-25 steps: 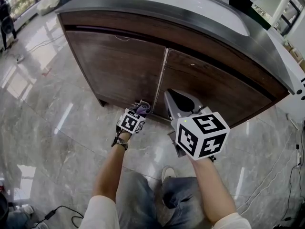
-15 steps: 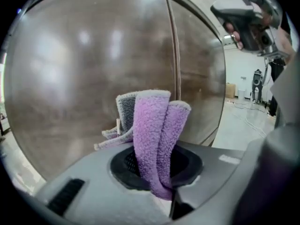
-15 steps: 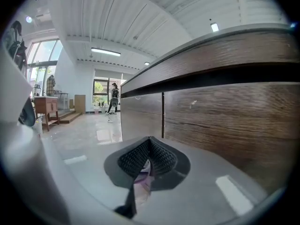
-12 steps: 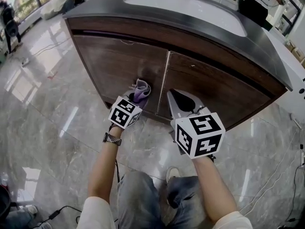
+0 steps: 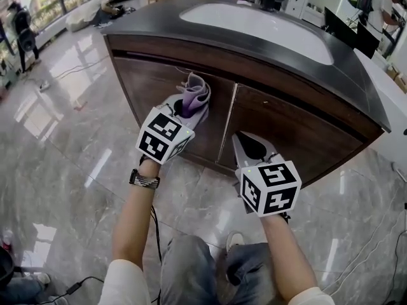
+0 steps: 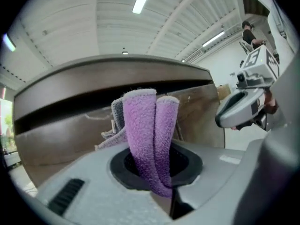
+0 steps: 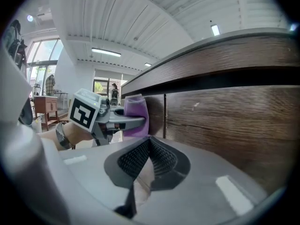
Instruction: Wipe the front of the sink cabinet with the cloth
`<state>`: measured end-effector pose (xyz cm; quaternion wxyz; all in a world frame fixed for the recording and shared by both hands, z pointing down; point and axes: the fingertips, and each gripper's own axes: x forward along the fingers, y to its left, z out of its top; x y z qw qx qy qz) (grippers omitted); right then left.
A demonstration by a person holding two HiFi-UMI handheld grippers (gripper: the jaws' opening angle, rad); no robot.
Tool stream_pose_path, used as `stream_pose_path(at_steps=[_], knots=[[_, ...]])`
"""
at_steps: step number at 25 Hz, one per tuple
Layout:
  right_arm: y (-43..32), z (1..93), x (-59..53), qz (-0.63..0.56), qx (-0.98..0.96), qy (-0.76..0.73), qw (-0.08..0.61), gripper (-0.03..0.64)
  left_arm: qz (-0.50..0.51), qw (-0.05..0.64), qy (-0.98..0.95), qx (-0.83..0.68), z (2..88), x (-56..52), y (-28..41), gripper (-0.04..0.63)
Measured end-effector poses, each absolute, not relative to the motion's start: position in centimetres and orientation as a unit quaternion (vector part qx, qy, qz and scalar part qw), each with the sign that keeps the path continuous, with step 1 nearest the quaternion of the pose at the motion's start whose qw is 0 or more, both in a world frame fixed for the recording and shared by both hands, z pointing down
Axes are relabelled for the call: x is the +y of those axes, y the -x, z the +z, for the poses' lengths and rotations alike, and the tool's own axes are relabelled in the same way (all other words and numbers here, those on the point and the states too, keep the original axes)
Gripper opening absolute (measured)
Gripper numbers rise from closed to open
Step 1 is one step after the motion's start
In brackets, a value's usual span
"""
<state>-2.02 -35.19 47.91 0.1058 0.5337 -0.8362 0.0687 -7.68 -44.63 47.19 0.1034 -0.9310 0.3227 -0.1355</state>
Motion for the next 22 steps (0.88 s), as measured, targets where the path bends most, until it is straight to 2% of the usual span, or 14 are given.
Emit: stream_pose_path(at_steps=[7, 22], knots=[[2.6, 48.0, -35.6, 0.068, -0.841, -0.526, 0.106, 0.006, -0.110, 0.109, 0.918, 0.365, 42.6, -46.5, 11.2, 0.057], [2.7, 48.2, -35.4, 0.064, -0.845, -0.517, 0.118, 0.006, -0.138, 0.056, 0.863, 0.482, 45.5, -54.1, 26.0, 0.057]])
